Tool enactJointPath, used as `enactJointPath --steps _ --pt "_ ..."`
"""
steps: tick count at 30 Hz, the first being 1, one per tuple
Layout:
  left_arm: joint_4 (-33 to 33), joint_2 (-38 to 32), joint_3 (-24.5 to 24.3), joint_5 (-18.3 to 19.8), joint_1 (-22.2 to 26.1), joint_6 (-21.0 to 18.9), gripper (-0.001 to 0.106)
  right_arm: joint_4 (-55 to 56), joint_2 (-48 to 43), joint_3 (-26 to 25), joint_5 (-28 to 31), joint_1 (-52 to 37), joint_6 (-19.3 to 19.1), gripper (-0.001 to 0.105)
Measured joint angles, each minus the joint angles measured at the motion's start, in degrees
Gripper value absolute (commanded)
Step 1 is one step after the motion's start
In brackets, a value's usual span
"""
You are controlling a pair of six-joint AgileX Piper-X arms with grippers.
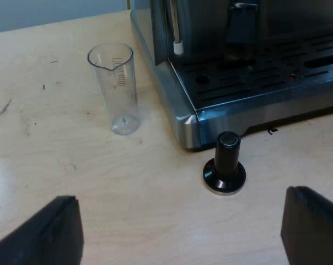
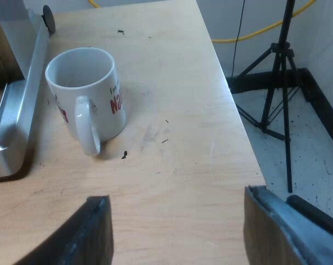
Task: Place mug into machine
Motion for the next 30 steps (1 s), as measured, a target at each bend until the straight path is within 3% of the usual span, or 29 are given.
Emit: enactJointPath --steps 11,19,28,30 --pt "-0.1 0.0 -0.2 0.3 0.0 0.0 0.074 0.0 0.0 -0.3 0.0 0.0 0.0 0.054" --pt "-2.1 0.4 -7.2 3.1 0.0 -1.8 0.074 0.0 1.4 -6.6 0.0 0.0 -3.2 0.054" --pt "-10.2 12.8 -13.2 7.6 -7.0 -3.6 0.074 0.0 12.6 -13.9 -6.9 0.0 -3.2 0.055" --pt "-11.1 16.5 -14.2 9.0 -10.3 -3.6 0.074 0.0 15.9 -14.9 -8.0 0.0 -3.2 0.062"
